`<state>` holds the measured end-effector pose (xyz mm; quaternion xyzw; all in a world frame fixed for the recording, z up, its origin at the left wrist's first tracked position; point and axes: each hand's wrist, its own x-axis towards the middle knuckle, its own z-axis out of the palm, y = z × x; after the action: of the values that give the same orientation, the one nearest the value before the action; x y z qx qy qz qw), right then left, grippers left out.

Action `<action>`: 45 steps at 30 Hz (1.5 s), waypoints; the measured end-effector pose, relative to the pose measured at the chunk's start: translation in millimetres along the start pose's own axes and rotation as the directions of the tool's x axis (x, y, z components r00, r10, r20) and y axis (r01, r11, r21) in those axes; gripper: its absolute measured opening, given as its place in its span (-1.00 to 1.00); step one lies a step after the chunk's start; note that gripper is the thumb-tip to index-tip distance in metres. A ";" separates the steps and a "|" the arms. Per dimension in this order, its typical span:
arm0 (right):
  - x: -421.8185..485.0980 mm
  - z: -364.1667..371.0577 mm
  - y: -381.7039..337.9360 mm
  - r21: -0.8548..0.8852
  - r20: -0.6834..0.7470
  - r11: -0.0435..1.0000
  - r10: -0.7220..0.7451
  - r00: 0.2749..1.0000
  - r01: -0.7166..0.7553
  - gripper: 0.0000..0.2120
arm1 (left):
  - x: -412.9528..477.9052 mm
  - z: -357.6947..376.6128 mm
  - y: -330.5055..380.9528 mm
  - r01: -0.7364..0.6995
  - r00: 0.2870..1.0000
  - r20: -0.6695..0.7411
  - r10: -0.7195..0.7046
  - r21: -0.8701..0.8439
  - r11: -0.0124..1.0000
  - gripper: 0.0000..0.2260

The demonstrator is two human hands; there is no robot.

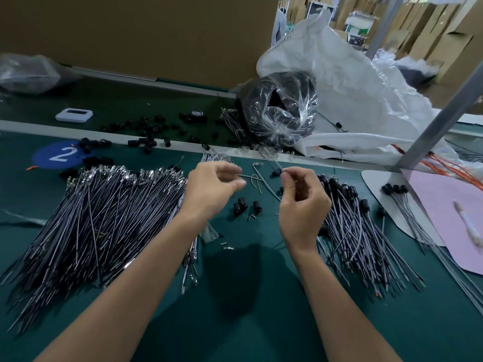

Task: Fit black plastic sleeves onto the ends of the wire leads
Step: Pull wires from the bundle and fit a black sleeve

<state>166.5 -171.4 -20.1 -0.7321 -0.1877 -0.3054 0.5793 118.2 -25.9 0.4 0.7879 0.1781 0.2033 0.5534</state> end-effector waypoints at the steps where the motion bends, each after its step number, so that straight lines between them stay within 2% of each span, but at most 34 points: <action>1: 1.5 -0.8 2.1 -0.024 -0.028 1.000 -0.009 1.000 0.008 -0.97 | 0.2 0.8 -1.6 -0.049 0.997 0.072 0.037 0.169 0.984 -0.74; 2: 2.3 -1.2 3.6 -0.043 -0.043 0.999 -0.017 0.999 0.015 -0.97 | -0.8 3.1 -3.7 -0.090 0.988 0.146 0.047 0.306 0.948 -0.69; 4: 1.9 -0.7 4.6 -0.066 -0.033 0.997 -0.036 0.999 0.034 -0.96 | -3.3 10.3 -9.2 -0.130 0.974 0.225 0.028 0.454 0.882 -0.65; 10: -2.2 2.2 1.7 -0.081 0.045 0.993 -0.087 0.995 0.090 -0.96 | -6.7 16.5 -16.5 -0.198 0.970 0.222 0.101 0.475 0.857 -0.84; 13: -1.8 2.0 0.6 -0.075 0.055 0.994 -0.073 0.996 0.077 -0.96 | -8.6 17.7 -19.0 -0.248 0.966 0.186 0.180 0.469 0.848 -0.83; 16: -1.3 1.1 0.1 -0.054 0.074 0.998 -0.039 0.997 0.043 -0.95 | -2.7 15.1 -18.3 -0.213 0.974 0.140 0.179 0.280 0.936 -0.81; 19: -0.6 -0.3 0.3 -0.037 0.088 0.999 -0.019 0.996 0.022 -0.95 | 0.2 6.5 -15.2 -0.044 0.991 0.123 0.056 -0.098 0.994 -0.88; 20: -0.4 -0.4 0.2 -0.033 0.098 0.999 -0.015 0.995 0.019 -0.94 | 0.1 3.0 -14.6 0.027 0.993 0.115 0.002 -0.251 0.968 -0.87; 22: -0.6 -0.1 -0.4 -0.021 0.125 1.000 -0.011 0.992 0.014 -0.93 | -0.3 -2.7 -12.3 0.124 0.991 0.116 -0.073 -0.527 0.841 -0.85; 24: -1.1 0.4 -1.0 -0.008 0.148 1.000 -0.014 0.989 0.015 -0.92 | 0.0 -5.0 -10.0 0.155 0.988 0.111 -0.108 -0.675 0.722 -0.85; 27: -1.8 1.3 -0.9 -0.002 0.171 1.000 -0.022 0.985 0.023 -0.89 | 0.4 -3.4 -9.0 0.155 0.988 0.103 -0.116 -0.716 0.681 -0.82; 37: -2.3 3.3 -0.5 -0.020 0.182 0.998 -0.057 0.982 0.061 -0.89 | -2.1 2.8 -9.1 0.147 0.986 0.161 -0.052 -0.663 0.734 -0.85; 45: -1.9 2.2 -1.8 -0.012 0.142 1.000 -0.014 0.990 0.016 -0.91 | -5.7 4.4 -7.7 0.138 0.982 0.189 -0.016 -0.655 0.743 -0.84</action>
<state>164.5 -168.6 -20.3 -0.7545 -0.2318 -0.2579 0.5572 115.2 -29.8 -9.0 0.5451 0.0786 0.1620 0.8188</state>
